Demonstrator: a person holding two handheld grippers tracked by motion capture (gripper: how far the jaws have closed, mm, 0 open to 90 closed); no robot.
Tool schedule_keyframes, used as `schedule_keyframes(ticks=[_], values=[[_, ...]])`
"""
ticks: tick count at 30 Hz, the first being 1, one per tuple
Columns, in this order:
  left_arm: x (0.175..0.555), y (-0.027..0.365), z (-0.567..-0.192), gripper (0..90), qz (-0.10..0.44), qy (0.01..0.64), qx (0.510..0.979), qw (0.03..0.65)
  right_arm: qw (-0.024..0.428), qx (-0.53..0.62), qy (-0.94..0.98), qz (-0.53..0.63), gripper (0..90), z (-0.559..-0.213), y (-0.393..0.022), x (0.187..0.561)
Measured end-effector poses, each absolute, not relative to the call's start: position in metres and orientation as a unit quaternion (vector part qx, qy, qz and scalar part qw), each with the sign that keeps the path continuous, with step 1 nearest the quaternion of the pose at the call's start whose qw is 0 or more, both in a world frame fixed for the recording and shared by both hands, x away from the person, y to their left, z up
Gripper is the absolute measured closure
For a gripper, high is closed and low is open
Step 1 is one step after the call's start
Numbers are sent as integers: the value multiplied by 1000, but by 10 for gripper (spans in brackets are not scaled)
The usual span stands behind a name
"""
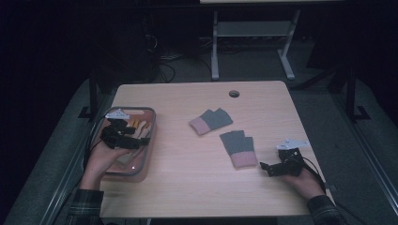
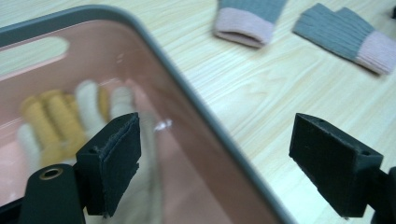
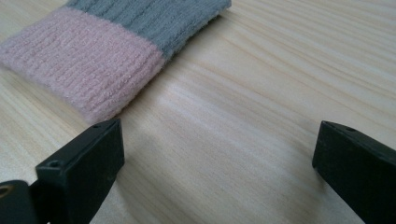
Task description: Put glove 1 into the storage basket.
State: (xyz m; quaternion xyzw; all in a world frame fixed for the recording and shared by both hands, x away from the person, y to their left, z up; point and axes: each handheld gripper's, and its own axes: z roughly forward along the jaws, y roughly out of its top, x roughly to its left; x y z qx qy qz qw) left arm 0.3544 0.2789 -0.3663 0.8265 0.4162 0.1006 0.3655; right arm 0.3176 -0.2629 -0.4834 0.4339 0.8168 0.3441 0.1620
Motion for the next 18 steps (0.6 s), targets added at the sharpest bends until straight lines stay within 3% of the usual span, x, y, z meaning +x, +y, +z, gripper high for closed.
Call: schedule_keyframes(ticks=[18], values=[[341, 205, -381, 161, 75, 359, 850, 379, 162, 433, 817, 344, 17, -483, -263, 318]])
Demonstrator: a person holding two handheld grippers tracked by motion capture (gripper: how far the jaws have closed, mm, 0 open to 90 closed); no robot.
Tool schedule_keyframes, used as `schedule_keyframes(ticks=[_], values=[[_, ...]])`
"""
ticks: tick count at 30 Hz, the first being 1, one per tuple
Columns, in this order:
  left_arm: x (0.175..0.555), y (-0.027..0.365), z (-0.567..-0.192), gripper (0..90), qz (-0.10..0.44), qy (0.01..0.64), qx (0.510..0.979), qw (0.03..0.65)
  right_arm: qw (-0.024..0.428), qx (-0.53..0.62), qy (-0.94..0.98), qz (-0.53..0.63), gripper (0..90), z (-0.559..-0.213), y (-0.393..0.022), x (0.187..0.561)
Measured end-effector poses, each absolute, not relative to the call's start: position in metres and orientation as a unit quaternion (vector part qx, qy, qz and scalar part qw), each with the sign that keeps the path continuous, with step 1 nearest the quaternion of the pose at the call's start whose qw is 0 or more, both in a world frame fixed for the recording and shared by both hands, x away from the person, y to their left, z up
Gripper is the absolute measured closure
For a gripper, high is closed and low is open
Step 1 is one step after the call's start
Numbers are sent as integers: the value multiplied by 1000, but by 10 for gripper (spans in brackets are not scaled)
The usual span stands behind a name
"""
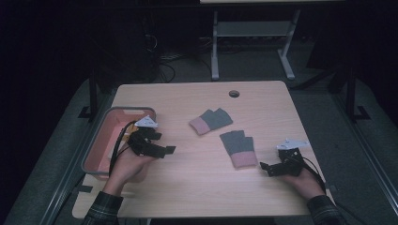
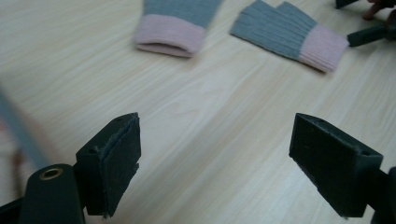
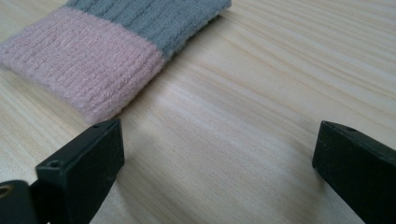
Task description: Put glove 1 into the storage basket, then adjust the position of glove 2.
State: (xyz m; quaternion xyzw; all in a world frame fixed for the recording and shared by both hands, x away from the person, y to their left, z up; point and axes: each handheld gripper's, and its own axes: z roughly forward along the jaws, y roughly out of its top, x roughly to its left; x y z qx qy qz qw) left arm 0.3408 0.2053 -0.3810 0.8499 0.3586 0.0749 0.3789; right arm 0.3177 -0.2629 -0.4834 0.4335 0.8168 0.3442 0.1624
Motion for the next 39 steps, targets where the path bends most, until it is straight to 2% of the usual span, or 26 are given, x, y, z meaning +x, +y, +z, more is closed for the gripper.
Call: schedule_keyframes(ticks=[18, 22, 29, 37, 39], values=[[322, 146, -429, 160, 74, 319, 874, 360, 162, 434, 817, 344, 17, -483, -263, 318], [321, 135, -443, 148, 96, 291, 897, 318, 162, 434, 817, 344, 17, -483, -263, 318], [316, 128, -463, 139, 91, 281, 905, 305, 162, 434, 817, 344, 17, -483, -263, 318], [314, 133, -470, 126, 99, 265, 899, 333, 159, 436, 817, 342, 18, -483, -262, 316], [313, 136, -473, 127, 100, 260, 894, 352, 145, 427, 829, 331, 19, -479, -260, 317]])
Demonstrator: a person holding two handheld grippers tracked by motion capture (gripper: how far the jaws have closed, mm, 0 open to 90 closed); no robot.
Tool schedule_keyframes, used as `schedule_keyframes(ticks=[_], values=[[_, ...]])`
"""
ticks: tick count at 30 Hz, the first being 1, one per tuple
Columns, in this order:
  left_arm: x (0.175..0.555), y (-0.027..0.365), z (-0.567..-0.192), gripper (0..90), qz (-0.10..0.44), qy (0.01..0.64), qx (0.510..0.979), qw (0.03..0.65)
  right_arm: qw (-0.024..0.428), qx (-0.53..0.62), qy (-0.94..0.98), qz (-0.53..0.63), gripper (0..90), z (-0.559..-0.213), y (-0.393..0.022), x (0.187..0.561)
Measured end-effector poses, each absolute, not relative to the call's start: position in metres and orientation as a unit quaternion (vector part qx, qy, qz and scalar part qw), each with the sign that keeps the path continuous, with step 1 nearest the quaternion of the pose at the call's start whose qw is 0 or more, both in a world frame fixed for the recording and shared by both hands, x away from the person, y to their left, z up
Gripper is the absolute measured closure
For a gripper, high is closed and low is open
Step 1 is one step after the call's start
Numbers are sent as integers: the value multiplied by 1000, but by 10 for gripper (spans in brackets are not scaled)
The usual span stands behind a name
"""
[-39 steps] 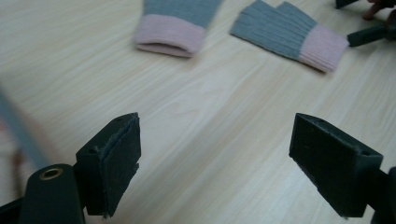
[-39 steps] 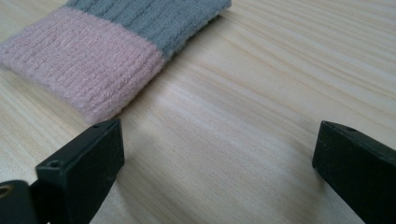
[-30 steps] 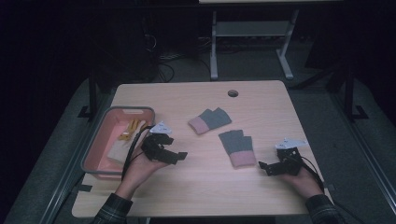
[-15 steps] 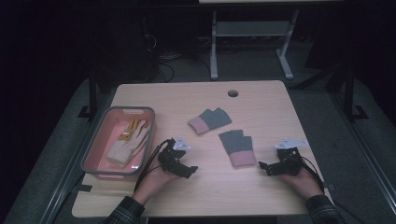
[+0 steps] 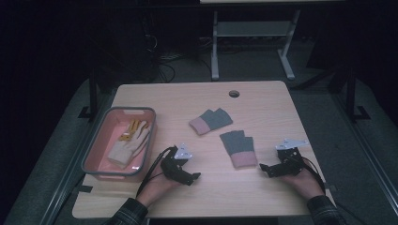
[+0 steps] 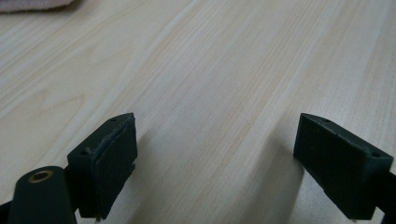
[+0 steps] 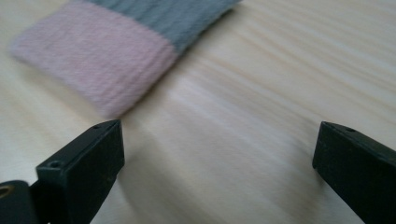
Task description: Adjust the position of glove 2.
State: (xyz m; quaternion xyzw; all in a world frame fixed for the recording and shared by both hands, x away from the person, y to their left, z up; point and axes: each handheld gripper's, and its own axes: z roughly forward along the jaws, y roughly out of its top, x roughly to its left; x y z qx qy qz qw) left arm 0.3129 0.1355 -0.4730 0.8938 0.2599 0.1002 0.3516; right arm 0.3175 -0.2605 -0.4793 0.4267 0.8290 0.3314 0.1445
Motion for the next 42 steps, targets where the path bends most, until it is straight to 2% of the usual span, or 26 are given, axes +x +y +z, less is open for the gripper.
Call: schedule_keyframes(ticks=[2, 4, 7, 9, 14, 17, 18, 20, 30, 42], values=[[312, 138, -476, 126, 101, 256, 887, 370, 124, 427, 834, 326, 64, -475, -260, 320], [312, 141, -478, 125, 104, 248, 886, 378, 131, 422, 832, 335, 75, -470, -260, 320], [312, 141, -478, 125, 105, 248, 886, 378, 138, 421, 823, 355, 169, -461, -260, 318], [312, 141, -478, 125, 105, 248, 886, 378, 135, 417, 820, 368, 292, -454, -259, 319], [313, 141, -478, 125, 105, 248, 887, 376, 122, 402, 819, 391, 676, -444, -250, 323], [313, 141, -477, 125, 104, 248, 887, 376, 122, 387, 826, 392, 847, -442, -242, 326], [313, 141, -478, 125, 105, 247, 887, 376, 125, 380, 829, 391, 875, -442, -239, 328], [313, 140, -478, 125, 105, 247, 887, 377, 120, 373, 834, 389, 899, -441, -233, 332], [313, 140, -478, 125, 104, 249, 886, 378, 93, 358, 859, 355, 899, -456, -220, 348], [314, 140, -477, 125, 105, 246, 887, 376, 58, 309, 880, 357, 900, -458, -205, 337]])
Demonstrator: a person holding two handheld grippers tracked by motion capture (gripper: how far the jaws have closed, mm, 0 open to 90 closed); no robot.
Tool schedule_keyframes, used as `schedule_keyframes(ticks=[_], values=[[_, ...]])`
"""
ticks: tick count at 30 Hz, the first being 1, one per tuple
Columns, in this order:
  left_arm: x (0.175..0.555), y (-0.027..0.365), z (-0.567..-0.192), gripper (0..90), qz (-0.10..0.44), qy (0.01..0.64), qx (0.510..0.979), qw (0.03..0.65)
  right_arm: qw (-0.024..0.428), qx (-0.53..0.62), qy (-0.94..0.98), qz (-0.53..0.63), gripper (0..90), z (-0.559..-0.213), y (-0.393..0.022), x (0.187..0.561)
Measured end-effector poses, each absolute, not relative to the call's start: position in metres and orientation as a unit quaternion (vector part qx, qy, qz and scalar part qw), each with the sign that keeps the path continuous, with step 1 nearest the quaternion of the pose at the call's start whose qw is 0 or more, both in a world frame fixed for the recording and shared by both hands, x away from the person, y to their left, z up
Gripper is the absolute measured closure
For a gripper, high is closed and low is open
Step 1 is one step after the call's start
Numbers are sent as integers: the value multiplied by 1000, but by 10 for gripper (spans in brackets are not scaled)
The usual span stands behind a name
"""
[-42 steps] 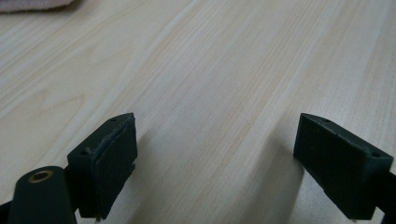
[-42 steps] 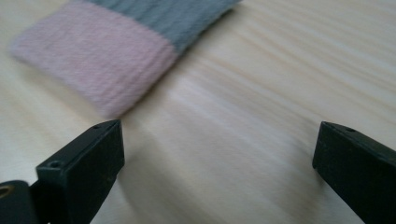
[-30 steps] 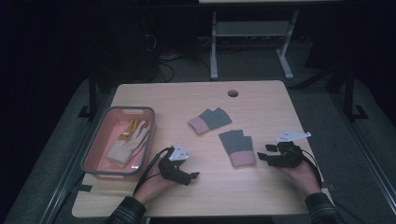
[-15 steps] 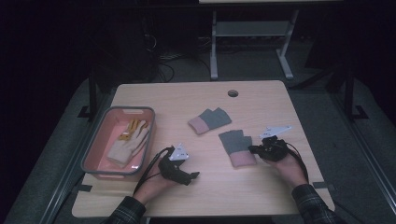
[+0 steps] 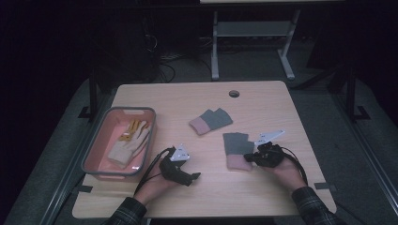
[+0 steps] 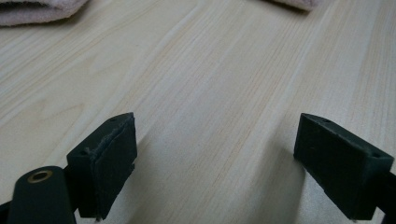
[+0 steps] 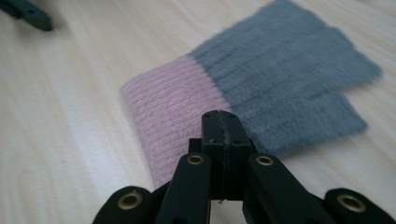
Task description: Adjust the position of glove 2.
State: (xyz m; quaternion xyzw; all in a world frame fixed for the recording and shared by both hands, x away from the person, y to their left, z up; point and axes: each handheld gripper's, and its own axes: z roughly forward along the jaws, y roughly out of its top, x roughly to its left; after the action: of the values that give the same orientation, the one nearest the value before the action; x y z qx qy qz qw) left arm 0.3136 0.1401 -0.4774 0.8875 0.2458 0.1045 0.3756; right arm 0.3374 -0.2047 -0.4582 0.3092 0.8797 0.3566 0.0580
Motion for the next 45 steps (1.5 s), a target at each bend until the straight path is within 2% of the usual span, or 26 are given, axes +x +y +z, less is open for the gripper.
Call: schedule_keyframes(ticks=[6, 15, 23, 28, 45], values=[[314, 140, -477, 125, 104, 246, 888, 375, 38, 288, 886, 361, 900, -459, -194, 327], [314, 140, -477, 125, 105, 246, 888, 375, 32, 260, 896, 358, 900, -454, -185, 313], [314, 140, -477, 125, 104, 246, 887, 375, 57, 281, 886, 365, 900, -450, -175, 337], [314, 140, -478, 126, 105, 246, 887, 376, 53, 280, 894, 346, 900, -460, -164, 344], [314, 140, -478, 125, 105, 247, 886, 378, 30, 248, 907, 340, 900, -457, -118, 307]])
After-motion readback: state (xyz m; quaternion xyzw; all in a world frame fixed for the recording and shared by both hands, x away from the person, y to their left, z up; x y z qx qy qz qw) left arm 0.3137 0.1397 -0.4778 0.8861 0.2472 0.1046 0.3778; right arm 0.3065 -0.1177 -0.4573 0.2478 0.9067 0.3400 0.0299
